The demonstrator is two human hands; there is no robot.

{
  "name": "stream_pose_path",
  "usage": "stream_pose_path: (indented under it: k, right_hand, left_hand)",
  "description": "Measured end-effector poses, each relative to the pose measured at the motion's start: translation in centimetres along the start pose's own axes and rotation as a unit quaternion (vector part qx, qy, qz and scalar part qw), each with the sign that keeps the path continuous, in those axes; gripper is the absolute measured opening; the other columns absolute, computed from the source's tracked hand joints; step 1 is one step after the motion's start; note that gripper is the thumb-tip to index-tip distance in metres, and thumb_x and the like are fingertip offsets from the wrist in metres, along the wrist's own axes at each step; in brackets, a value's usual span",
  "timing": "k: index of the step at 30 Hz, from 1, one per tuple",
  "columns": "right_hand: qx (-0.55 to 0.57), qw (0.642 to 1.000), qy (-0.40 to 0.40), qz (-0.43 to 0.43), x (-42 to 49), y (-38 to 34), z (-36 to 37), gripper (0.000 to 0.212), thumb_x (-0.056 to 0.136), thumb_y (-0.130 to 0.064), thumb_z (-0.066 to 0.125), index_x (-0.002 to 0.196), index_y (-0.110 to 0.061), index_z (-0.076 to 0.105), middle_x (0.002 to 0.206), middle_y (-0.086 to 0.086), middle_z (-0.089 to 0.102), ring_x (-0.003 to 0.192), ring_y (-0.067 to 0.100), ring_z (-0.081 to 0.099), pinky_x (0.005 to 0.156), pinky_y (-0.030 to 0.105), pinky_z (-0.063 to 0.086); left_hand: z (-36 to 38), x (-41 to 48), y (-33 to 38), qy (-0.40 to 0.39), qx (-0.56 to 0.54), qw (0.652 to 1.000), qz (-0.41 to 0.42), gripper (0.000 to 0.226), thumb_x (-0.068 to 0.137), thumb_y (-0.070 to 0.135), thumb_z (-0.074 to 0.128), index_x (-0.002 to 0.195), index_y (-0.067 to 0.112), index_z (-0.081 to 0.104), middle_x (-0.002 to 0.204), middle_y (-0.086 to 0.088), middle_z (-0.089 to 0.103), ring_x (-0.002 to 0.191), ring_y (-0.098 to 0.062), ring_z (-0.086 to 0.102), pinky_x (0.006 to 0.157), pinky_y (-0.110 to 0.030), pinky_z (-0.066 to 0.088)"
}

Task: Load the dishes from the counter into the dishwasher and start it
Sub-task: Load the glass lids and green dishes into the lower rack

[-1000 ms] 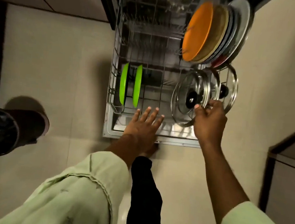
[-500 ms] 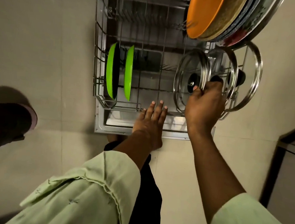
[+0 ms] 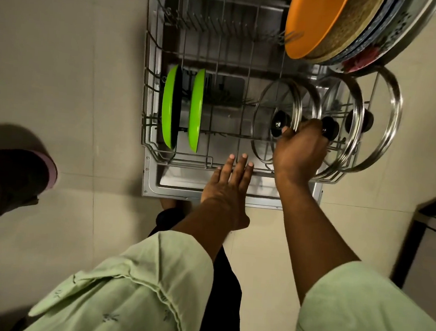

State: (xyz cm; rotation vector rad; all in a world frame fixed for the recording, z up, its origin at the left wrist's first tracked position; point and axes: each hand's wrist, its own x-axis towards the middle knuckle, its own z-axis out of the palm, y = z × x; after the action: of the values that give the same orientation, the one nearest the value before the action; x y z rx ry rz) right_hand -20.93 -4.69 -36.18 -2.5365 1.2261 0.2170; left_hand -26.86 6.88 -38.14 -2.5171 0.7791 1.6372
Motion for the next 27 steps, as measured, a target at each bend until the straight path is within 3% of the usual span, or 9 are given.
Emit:
stream_pose_path:
  k: [3,9,14,23,27]
  right_hand:
    - [0.005,1.0,-0.009,-0.014,0.5,0.1,1.0,0.03,0.096,-0.02,0.059,0.121,-0.004,0.056,0.113,0.015,0.065,0.106,0.027,0.064,0.075,0.024,0.042]
    - [0.0,1.0,-0.022,0.0,0.4,0.1,1.9,0.034,0.098,-0.022,0.057,0.127,-0.005,0.053,0.112,0.014,0.067,0.106,0.027,0.064,0.07,0.02,0.032]
    - [0.015,0.999,-0.039,-0.007,0.4,0.7,2.0,0.037,0.097,-0.024,0.058,0.129,-0.006,0.052,0.113,0.014,0.066,0.107,0.028,0.062,0.073,0.023,0.034]
    - [0.093,0.993,-0.067,-0.02,0.7,2.0,2.2,0.03,0.088,-0.028,0.071,0.11,-0.009,0.062,0.102,0.008,0.071,0.097,0.025,0.067,0.075,0.029,0.047]
    - [0.096,0.993,-0.052,-0.042,-0.1,2.5,1.1,0.023,0.092,-0.026,0.066,0.11,-0.011,0.063,0.101,0.007,0.072,0.096,0.022,0.068,0.076,0.026,0.047]
  left_hand:
    - [0.0,0.0,-0.1,-0.006,0.002,1.0,0.004,0.105,0.093,0.05,0.051,0.15,0.015,-0.031,0.153,-0.009,-0.042,0.144,-0.031,-0.032,0.118,-0.044,-0.012]
    - [-0.1,-0.1,-0.2,-0.011,-0.001,1.0,0.009,0.106,0.092,0.047,0.052,0.151,0.014,-0.03,0.154,-0.011,-0.041,0.145,-0.032,-0.032,0.118,-0.044,-0.013]
    - [-0.2,0.0,-0.3,-0.014,-0.001,1.0,0.013,0.109,0.091,0.05,0.054,0.15,0.014,-0.03,0.153,-0.01,-0.041,0.144,-0.032,-0.032,0.118,-0.044,-0.012]
    - [0.0,0.2,-0.7,0.001,-0.007,1.0,0.025,0.104,0.093,0.052,0.051,0.152,0.017,-0.027,0.157,-0.007,-0.036,0.147,-0.03,-0.028,0.119,-0.043,-0.009]
    - [-0.1,0.2,-1.0,0.013,-0.017,0.999,0.036,0.102,0.094,0.05,0.053,0.155,0.017,-0.021,0.161,-0.006,-0.029,0.149,-0.029,-0.023,0.12,-0.044,-0.008]
